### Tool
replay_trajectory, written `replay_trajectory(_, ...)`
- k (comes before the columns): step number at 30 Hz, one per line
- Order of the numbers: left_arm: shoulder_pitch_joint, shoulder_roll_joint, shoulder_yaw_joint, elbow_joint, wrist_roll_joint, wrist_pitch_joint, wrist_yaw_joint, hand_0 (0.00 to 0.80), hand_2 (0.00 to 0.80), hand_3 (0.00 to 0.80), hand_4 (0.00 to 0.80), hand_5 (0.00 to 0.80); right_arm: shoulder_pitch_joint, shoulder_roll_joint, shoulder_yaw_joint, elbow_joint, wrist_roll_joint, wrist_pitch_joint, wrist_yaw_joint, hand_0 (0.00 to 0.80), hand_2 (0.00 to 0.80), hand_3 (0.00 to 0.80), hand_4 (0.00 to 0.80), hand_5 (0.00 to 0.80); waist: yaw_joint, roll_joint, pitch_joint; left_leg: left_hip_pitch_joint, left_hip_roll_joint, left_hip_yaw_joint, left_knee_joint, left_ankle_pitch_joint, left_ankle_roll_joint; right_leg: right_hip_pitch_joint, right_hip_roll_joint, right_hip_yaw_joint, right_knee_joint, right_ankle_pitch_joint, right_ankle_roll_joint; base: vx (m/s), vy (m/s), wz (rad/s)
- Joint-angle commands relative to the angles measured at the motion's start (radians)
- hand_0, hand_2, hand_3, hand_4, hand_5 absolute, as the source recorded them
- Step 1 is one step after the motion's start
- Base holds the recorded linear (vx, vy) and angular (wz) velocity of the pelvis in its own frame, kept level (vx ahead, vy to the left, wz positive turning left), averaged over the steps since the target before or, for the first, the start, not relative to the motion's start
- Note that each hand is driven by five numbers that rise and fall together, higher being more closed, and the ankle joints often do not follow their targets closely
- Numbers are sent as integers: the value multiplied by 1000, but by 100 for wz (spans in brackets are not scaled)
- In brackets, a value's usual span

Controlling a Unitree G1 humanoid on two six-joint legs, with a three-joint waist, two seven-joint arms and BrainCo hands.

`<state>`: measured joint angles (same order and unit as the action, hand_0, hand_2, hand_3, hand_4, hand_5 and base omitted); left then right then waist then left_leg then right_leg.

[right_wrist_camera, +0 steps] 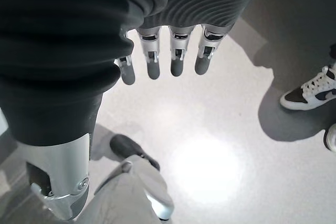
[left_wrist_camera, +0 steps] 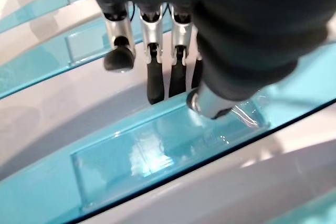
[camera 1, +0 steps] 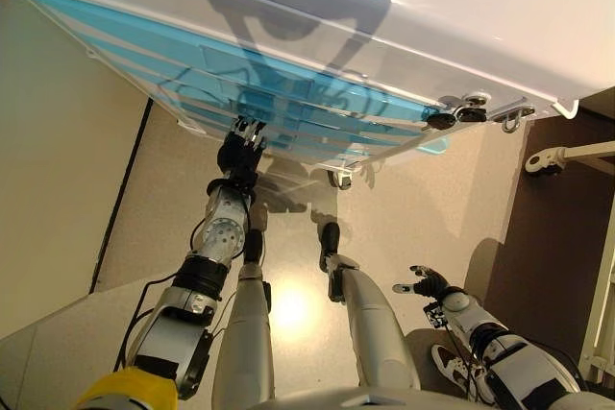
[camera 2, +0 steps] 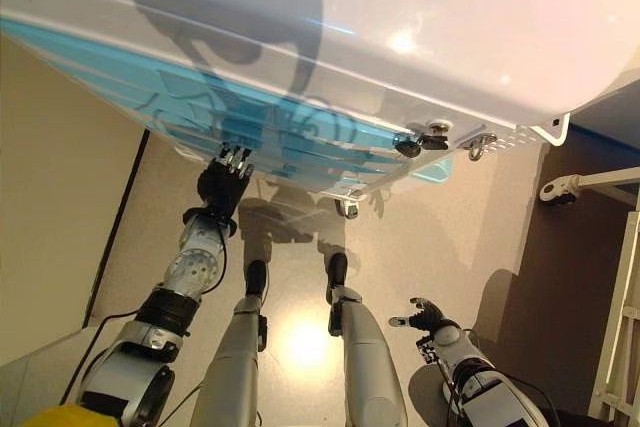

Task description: Open the drawer and pick up the medicine

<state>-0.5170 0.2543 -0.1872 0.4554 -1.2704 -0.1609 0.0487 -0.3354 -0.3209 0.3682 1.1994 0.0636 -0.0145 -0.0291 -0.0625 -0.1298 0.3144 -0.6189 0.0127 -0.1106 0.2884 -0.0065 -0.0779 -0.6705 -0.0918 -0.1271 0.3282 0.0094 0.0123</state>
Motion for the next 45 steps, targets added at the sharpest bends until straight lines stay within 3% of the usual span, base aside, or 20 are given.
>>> replay_trajectory(1,-10,-35,0,-190,25,3,-106,800,800,800,800,800,64,-39,17,9,-18,12,5,0,0,0,0,0,15,38,-16,-41,-8,-7,1,22,11,39,8,-13,25,-61,71,-32,-2,-1)
replay_trajectory(15,187,-61,1,-318,3,32,-126,800,800,800,800,800,57,-24,11,-9,-41,13,8,0,0,0,0,0,48,44,29,-23,-14,-8,25,20,18,70,-3,-24,45,-71,70,-13,2,0)
replay_trajectory(22,336,-47,14,-479,-18,36,-139,800,800,800,800,800,57,-24,12,-15,-69,16,8,0,0,0,0,0,74,57,56,-17,-27,-16,48,18,22,85,-18,-34,86,-92,67,-2,-5,3)
replay_trajectory(29,458,28,7,-718,-6,30,-167,800,800,800,800,800,60,-29,9,2,-103,24,2,0,0,0,0,0,119,100,73,1,-64,-58,71,18,23,119,-58,-74,154,-136,57,0,-25,23)
replay_trajectory(38,455,57,27,-878,11,7,-197,800,800,800,800,800,57,-32,11,26,-112,17,-2,0,0,0,0,0,166,141,73,11,-100,-117,61,31,17,144,-92,-124,197,-173,47,-9,-34,33)
replay_trajectory(45,373,62,47,-981,34,-46,-214,800,800,800,800,800,53,-19,33,40,-115,9,6,0,0,0,0,0,171,143,60,9,-100,-111,73,21,18,142,-92,-122,204,-182,47,-13,9,12)
